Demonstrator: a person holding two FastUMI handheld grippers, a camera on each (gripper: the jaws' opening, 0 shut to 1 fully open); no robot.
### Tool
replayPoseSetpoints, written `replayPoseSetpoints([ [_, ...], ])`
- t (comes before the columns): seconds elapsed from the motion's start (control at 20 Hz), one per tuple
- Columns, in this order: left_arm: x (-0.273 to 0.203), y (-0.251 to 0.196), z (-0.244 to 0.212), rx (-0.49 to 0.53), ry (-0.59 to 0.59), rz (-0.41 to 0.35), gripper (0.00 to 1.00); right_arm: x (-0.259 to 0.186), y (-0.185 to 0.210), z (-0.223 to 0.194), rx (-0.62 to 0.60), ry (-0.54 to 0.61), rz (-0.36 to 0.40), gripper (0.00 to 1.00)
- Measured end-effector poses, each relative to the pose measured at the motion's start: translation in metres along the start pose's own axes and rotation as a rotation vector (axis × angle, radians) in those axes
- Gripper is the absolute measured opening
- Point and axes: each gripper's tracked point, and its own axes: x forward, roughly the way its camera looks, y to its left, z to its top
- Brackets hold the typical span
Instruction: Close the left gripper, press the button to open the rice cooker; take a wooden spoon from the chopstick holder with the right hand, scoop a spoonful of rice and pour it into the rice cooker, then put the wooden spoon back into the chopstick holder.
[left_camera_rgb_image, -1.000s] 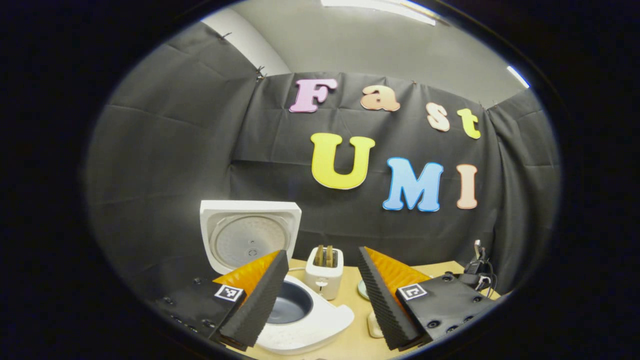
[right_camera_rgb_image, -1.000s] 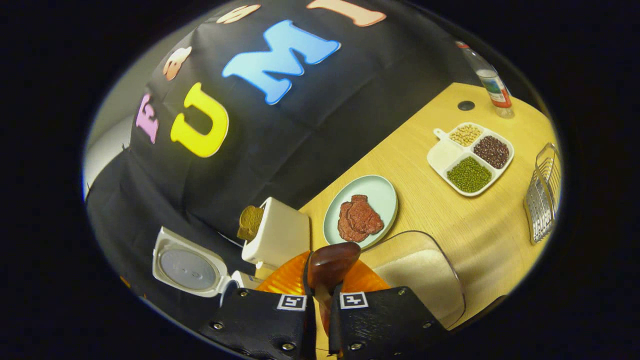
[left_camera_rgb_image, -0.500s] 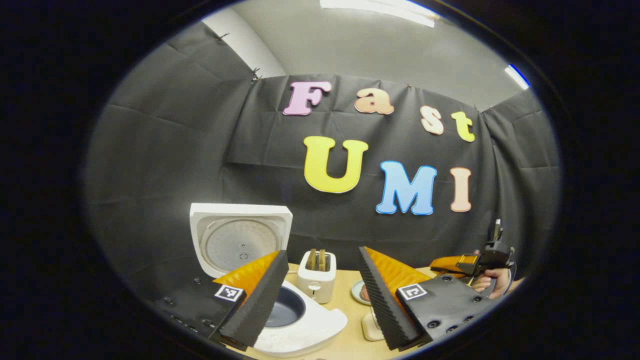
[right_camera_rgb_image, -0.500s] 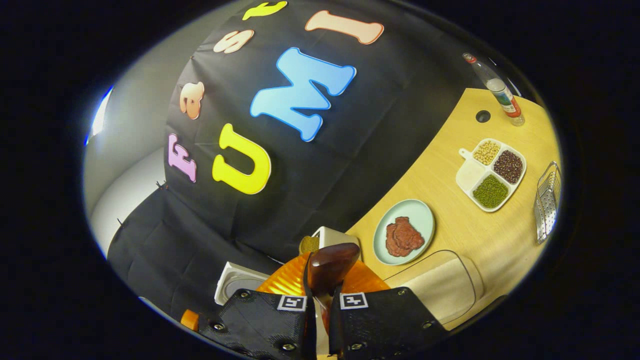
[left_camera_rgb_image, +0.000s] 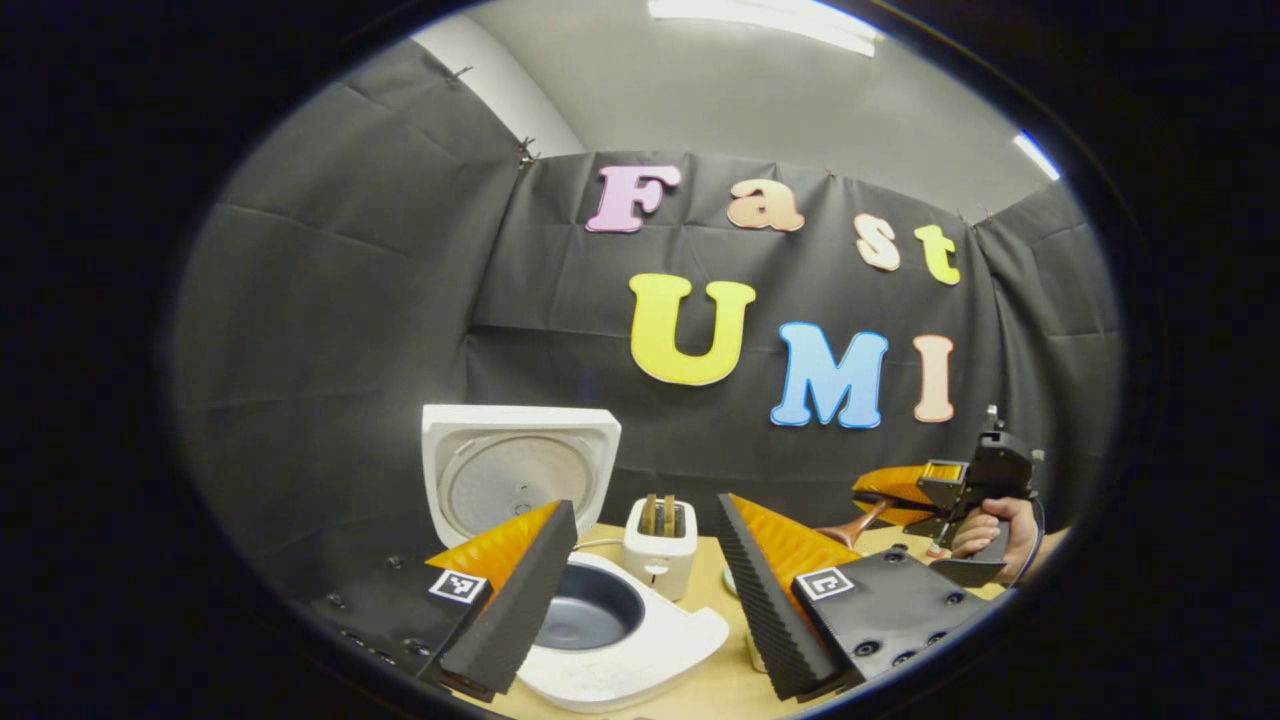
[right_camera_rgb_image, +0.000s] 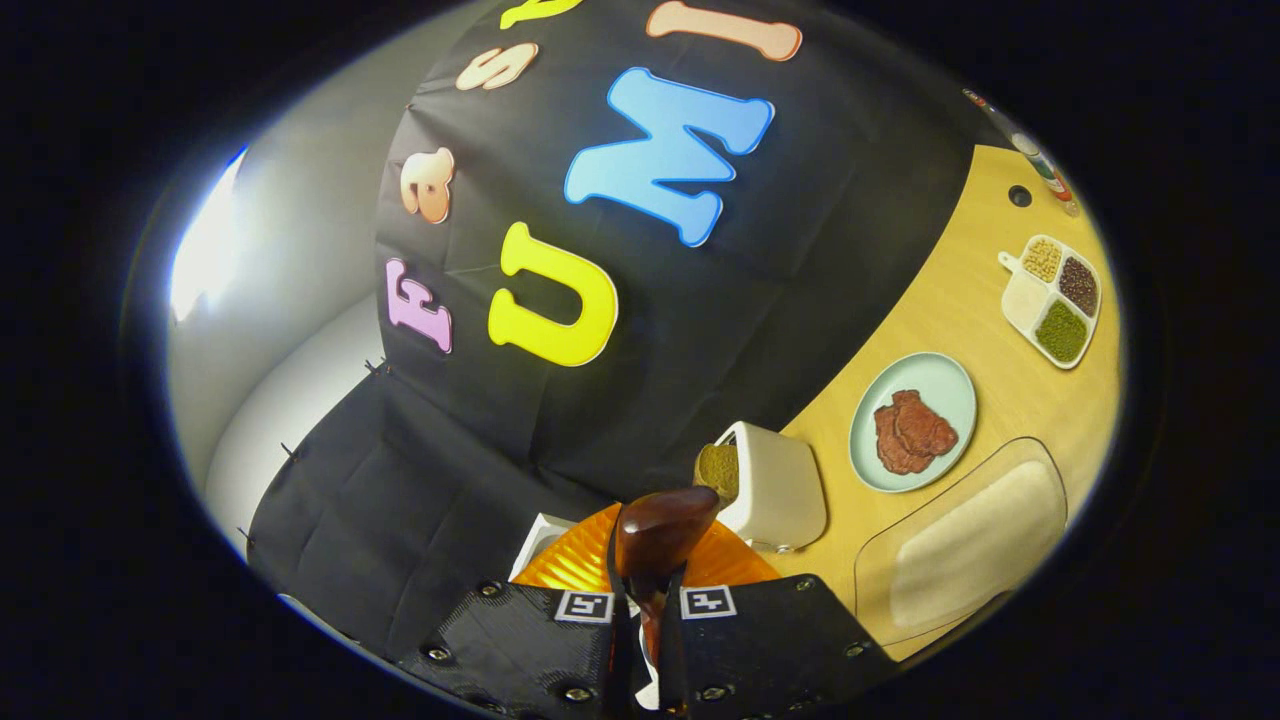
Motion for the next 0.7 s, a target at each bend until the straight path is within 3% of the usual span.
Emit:
replayPoseSetpoints([
  [0.4, -0.011, 0.029, -0.001, -0.013, -0.015, 0.03, 0.96, 0.054, 0.028, -0.038, 0.01, 0.067, 0.049, 0.1],
  [0.7, -0.019, 0.052, 0.0, 0.0, -0.019, 0.064, 0.96, 0.093, 0.035, -0.079, -0.049, 0.146, 0.052, 0.1],
])
